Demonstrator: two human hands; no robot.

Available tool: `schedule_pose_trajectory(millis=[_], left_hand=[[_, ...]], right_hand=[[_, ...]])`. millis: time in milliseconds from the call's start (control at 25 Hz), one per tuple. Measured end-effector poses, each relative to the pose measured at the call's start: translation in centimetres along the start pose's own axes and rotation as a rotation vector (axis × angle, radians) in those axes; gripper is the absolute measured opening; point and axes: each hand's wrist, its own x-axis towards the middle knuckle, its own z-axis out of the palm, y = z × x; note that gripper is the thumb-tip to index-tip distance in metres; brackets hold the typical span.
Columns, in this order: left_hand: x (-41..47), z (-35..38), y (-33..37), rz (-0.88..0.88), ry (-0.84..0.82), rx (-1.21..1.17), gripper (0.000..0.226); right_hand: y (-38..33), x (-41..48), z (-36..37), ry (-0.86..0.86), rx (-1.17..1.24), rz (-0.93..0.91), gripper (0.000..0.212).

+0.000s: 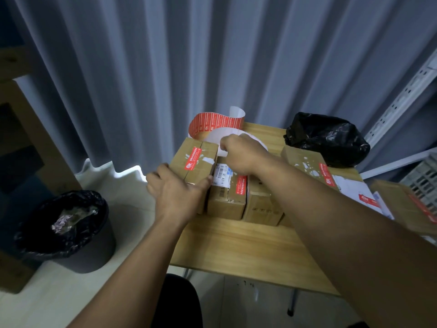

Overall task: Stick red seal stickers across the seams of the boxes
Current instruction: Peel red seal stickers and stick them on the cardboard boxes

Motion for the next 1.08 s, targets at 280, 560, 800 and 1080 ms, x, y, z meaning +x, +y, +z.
schedule_pose_trajectory(millis=[280, 560, 800, 1080], left_hand=[[0.0, 0.1, 0.4, -0.01, -0.007, -0.003, 0.107], [0.1, -1.0, 0.8, 0.06, 0.105, -0.098, 0.072], [-1.0, -1.8, 1.4, 0.135, 0.095, -0.336, 0.015], [-2.7, -1.7, -0.3, -0.133, -0.222, -0.254, 0.009]], right_hand=[[0.2, -0.3, 0.5, -0.135, -0.231, 0.024, 0.013], [0.8, 0.1, 1.0, -0.161, -0.213, 0.046, 0.047], [0.7, -0.3, 1.2, -0.173, -0.263, -0.004, 0.033], [1.1, -0.7, 0.9, -0.197, -0.231, 0.006, 0.042]])
